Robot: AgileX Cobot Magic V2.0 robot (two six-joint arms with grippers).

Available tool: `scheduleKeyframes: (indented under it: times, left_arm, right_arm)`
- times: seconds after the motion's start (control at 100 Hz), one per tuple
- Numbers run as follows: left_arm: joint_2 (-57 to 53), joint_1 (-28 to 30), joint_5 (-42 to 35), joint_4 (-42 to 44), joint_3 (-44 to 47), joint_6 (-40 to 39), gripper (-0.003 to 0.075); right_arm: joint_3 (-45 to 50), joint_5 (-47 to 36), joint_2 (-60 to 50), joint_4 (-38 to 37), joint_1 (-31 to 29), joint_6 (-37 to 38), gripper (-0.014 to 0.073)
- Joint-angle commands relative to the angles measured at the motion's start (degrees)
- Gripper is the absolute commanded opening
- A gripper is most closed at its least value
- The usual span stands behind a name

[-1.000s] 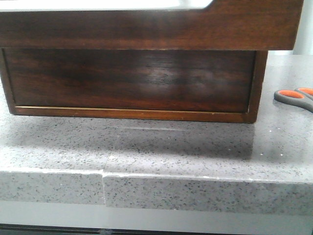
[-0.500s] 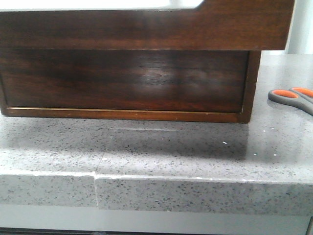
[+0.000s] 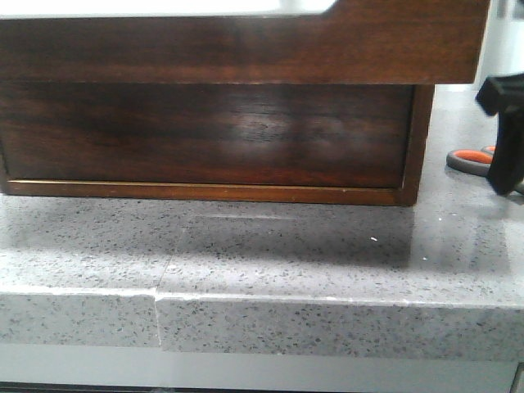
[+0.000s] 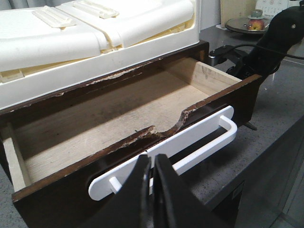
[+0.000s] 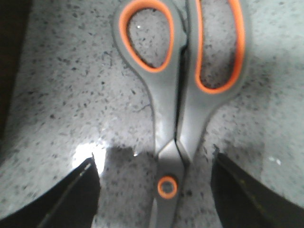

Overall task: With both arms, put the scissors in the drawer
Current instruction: 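Lower the right gripper onto the grey-orange scissors and grasp them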

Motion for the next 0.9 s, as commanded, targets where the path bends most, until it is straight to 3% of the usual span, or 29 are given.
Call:
scheduleKeyframes:
  times: [0.0,0.25,0.48,0.61,0.89]
  left_arm:
    - [0.54,-0.52,-3.13,-2.11,-1.77,0.15,-0.0020]
    - [0.54,-0.52,-3.13,-2.11,-1.77,0.15,-0.0020]
    - [0.54,-0.52,-3.04,-2.53,-1.77,0.15,-0.0020]
    - [0.54,-0.52,-2.79,-2.74,-1.77,0.15,-0.0020]
    - [0.54,-0.52,0.13,-2.74,-1.77,0.15,-0.0020]
  right_arm:
    - [-1.93,-3.55,-0.27,-0.58,0.03,0.89,0.0448]
    - [-1.93,-6.87,1.93,-0.58,0.03,2.23,0.0418]
    - [-1.93,-4.32,3.18,-0.58,0.03,2.49,0.0146]
    - [-1.93,-3.25,3.18,-1.10,0.03,2.49,-0.0073]
    - [-2.24,-1.96,-5.58,-2.13,0.03,2.59,-0.0062]
